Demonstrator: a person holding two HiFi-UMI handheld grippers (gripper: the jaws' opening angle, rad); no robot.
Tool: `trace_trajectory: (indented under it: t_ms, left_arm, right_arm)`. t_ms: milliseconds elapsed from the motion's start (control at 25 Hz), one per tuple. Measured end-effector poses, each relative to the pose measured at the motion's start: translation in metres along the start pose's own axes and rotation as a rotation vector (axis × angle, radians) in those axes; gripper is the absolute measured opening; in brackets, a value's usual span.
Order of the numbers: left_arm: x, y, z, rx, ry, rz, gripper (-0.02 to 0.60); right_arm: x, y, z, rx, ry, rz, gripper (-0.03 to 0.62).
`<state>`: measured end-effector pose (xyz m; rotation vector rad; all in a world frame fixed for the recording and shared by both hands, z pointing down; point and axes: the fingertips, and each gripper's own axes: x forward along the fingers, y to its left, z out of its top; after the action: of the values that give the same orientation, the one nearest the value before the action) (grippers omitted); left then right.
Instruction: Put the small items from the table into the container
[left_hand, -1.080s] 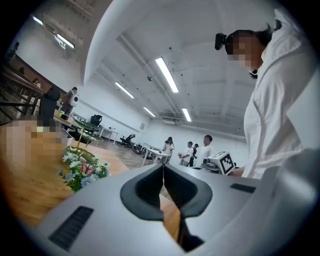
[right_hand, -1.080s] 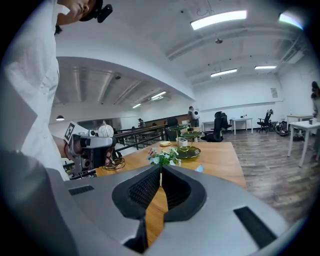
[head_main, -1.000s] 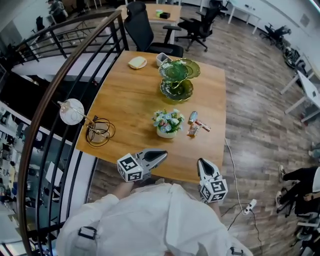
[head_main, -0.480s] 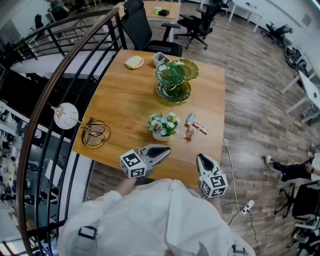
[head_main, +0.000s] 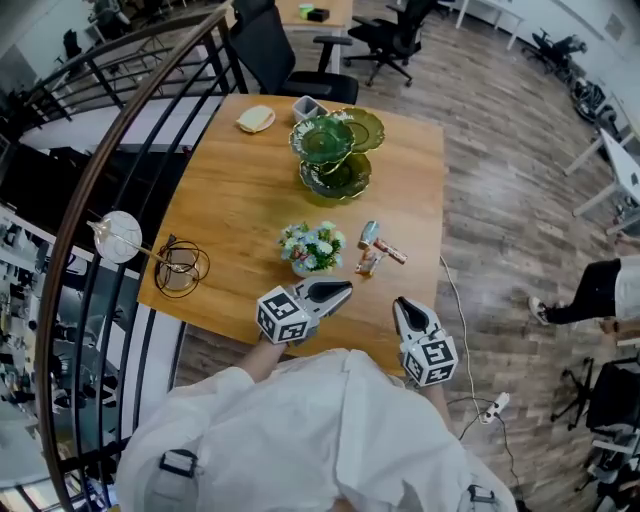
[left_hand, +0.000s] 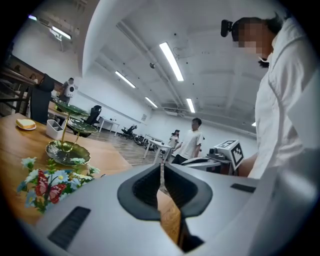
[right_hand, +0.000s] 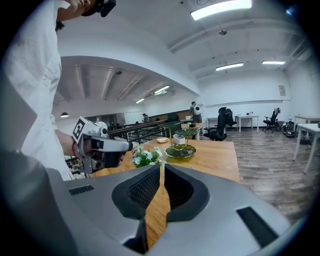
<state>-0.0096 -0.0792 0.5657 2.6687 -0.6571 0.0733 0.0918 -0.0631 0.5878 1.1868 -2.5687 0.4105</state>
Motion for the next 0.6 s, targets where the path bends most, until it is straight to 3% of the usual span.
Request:
trace_trajectory:
  t_ms: [200, 320, 600]
  left_arm:
    - [0.041, 0.013, -0.006, 0.002, 0.036, -0.012, 0.011]
    - [0.065, 0.022, -0.011, 0.004, 0.082, 0.004, 0.117]
    - [0.111, 0.053, -0.044, 0.118, 0.301, 0.105, 0.123]
  right_arm:
    - [-0.012, -0.022, -0.006, 0.017, -0.004, -0.029, 0.015]
    - [-0.019, -0.034, -0.009, 0.033, -0.008, -0.045, 0.017]
    - [-0.027, -0.041, -0.014, 0.055, -0.005, -0.051, 0.015]
